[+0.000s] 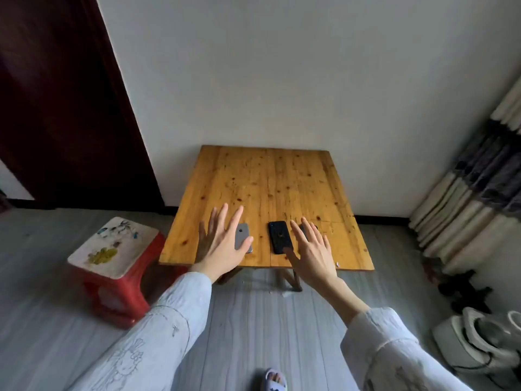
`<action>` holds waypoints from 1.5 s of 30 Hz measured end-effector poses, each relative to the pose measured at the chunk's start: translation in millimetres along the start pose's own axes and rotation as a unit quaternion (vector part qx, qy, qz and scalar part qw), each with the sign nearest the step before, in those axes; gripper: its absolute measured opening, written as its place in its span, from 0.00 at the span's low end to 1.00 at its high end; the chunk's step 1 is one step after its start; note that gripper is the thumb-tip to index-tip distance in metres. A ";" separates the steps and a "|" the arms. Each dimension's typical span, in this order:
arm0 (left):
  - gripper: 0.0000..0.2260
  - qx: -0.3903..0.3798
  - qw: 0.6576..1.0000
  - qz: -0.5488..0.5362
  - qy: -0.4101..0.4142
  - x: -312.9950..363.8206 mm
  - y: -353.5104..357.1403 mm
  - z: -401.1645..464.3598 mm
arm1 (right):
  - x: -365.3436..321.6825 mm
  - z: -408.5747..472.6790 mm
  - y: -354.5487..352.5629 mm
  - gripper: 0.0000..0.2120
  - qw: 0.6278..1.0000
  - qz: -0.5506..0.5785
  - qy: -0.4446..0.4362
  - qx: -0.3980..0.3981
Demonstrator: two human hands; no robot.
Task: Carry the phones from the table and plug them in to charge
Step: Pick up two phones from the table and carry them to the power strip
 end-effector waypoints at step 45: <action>0.39 -0.116 0.863 -0.144 -0.471 -151.8 277.0 172.3 | 135.1 236.6 275.8 0.40 0.868 0.142 0.417 -0.229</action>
Point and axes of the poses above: each hand's wrist, its own z-axis towards the middle knuckle, its own y-axis out of the palm, x = y × z, the point moved 4 cm from there along z, towards the middle knuckle, and after that the axes turned 3 degrees about -z, right-handed, at the moved point
